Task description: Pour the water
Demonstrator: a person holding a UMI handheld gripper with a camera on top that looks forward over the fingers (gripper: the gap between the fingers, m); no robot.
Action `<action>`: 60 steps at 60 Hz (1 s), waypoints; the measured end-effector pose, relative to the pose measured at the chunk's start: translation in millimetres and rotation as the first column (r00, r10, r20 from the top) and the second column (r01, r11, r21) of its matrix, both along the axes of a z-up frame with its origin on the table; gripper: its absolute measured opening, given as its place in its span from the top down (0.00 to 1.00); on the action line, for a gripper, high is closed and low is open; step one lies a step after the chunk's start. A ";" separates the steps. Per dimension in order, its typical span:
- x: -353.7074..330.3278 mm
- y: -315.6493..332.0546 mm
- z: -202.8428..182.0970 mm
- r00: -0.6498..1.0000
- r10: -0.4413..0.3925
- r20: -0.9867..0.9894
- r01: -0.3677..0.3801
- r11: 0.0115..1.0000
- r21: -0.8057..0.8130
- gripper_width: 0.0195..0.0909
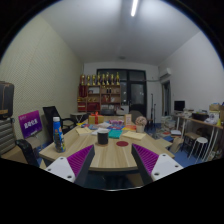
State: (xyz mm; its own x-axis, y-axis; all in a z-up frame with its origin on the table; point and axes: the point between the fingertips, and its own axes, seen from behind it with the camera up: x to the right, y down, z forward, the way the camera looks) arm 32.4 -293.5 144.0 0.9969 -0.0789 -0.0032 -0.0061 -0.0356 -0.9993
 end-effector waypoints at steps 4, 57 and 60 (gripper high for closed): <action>4.4 1.7 6.9 1.000 -0.001 0.019 0.001 1.000 0.017 0.13; -290.5 236.5 -17.0 0.978 0.193 0.083 -0.196 0.980 0.035 0.15; -291.0 251.6 -18.4 0.976 0.206 0.068 -0.207 0.978 0.019 0.15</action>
